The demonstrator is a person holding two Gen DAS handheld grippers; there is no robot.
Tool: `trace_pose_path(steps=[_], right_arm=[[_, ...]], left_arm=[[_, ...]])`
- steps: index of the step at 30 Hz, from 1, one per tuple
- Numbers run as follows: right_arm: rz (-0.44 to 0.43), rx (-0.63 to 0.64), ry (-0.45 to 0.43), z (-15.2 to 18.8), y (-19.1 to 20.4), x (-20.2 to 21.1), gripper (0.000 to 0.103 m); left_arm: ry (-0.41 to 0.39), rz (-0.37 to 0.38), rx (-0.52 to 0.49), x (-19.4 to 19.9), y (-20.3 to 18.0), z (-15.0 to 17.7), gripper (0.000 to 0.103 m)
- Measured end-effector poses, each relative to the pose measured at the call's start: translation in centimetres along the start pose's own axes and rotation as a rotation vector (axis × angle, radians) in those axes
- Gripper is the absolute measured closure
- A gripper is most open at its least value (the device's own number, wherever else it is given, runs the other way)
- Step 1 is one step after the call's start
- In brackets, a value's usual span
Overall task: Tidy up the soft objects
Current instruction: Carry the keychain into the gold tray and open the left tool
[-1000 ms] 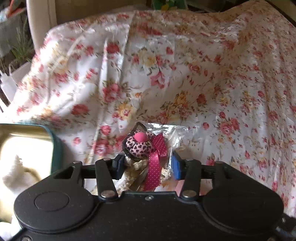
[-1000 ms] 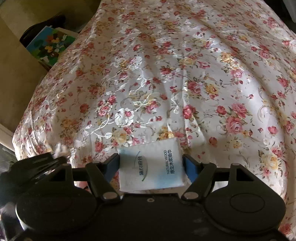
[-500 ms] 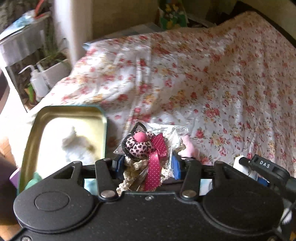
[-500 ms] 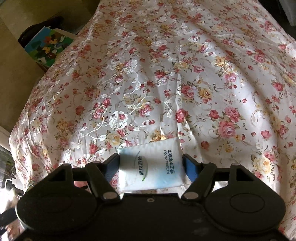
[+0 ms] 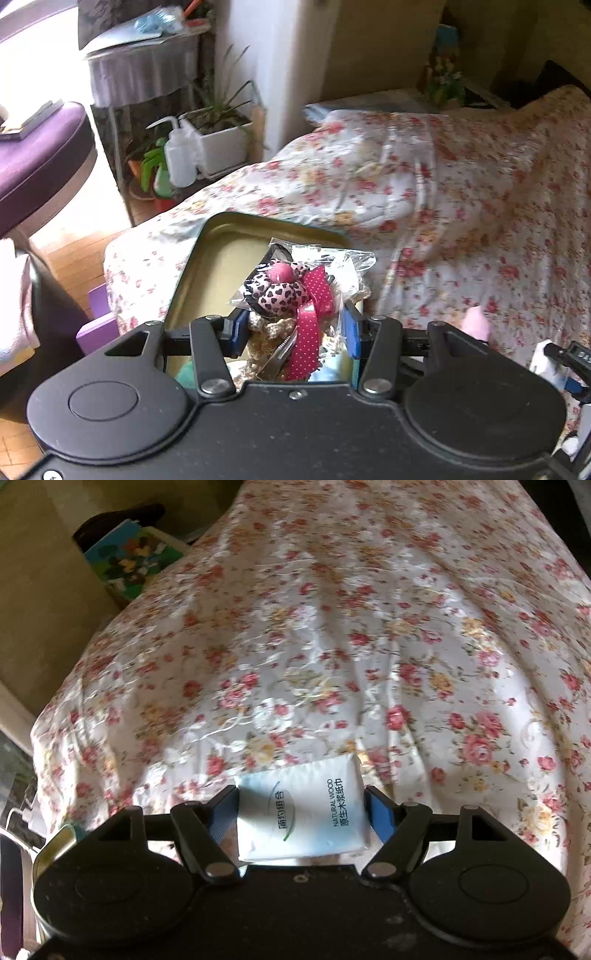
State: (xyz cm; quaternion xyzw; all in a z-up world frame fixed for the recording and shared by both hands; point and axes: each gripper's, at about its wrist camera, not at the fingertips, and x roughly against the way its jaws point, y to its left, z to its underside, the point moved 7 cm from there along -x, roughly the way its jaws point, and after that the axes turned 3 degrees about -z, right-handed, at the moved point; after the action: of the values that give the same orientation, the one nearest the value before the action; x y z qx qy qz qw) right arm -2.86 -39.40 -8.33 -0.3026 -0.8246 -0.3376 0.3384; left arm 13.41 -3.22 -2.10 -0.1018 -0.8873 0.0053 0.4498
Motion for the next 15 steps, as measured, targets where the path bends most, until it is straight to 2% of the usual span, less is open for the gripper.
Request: trace_pose_path(steps=[6,9,12,15], right_arm=[[0.003,0.051,-0.019,0.5,2.2,0.7,0.03],[-0.009,0.086,-0.019,1.0,3.4,0.9,0.03],[-0.048,0.117,-0.008,1.6,4.9,1.3,0.03],[-0.124,0.165,0.005,2.7,7.2,2.3,0.03]], left_arm=[[-0.01,-0.037,-0.007,-1.2,1.8,-0.4,0.055],[-0.003,-0.022,0.001,-1.7,1.8,-0.6,0.055],[0.007,-0.021,0.012,-2.2,2.0,-0.6,0.055],[0.021,-0.022,0.022,-2.7,2.1,-0.5,0.055]])
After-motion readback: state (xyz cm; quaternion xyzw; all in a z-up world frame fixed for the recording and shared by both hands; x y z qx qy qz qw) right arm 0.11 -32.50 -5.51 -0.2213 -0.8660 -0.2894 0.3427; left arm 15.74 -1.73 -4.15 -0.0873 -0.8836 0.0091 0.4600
